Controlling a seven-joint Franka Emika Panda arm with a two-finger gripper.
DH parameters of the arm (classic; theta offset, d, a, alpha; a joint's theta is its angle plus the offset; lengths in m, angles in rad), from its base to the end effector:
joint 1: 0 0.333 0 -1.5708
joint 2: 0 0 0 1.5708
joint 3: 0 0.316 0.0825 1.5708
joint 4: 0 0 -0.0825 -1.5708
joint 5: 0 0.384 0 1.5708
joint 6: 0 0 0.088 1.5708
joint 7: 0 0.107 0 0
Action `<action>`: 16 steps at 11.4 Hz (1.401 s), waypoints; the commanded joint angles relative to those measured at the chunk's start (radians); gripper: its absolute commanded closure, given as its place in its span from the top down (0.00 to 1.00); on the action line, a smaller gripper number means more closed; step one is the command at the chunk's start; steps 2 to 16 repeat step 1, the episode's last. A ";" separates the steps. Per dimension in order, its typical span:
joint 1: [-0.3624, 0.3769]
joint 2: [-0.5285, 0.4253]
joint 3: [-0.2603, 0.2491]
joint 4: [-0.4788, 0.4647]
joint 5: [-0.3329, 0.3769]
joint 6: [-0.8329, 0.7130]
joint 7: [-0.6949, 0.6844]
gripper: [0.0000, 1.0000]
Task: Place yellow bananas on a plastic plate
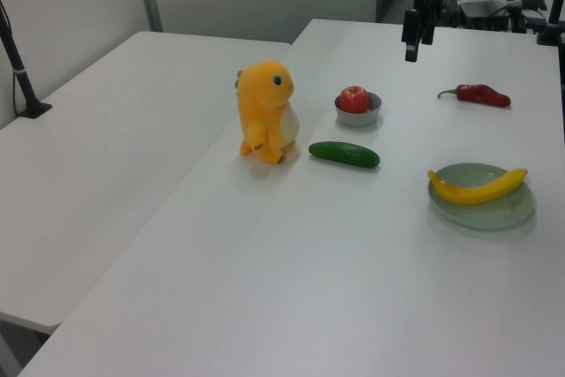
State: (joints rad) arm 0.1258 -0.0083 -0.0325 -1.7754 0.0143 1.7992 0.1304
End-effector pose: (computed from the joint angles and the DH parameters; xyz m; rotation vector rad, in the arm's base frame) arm 0.5614 0.0537 0.5516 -3.1229 0.0626 -0.0473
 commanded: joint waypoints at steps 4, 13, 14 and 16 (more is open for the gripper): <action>0.003 0.004 -0.001 0.013 0.013 -0.027 -0.066 1.00; 0.003 0.004 -0.001 0.013 0.013 -0.027 -0.066 1.00; 0.003 0.004 -0.001 0.013 0.013 -0.027 -0.066 1.00; 0.003 0.004 -0.001 0.013 0.013 -0.027 -0.066 1.00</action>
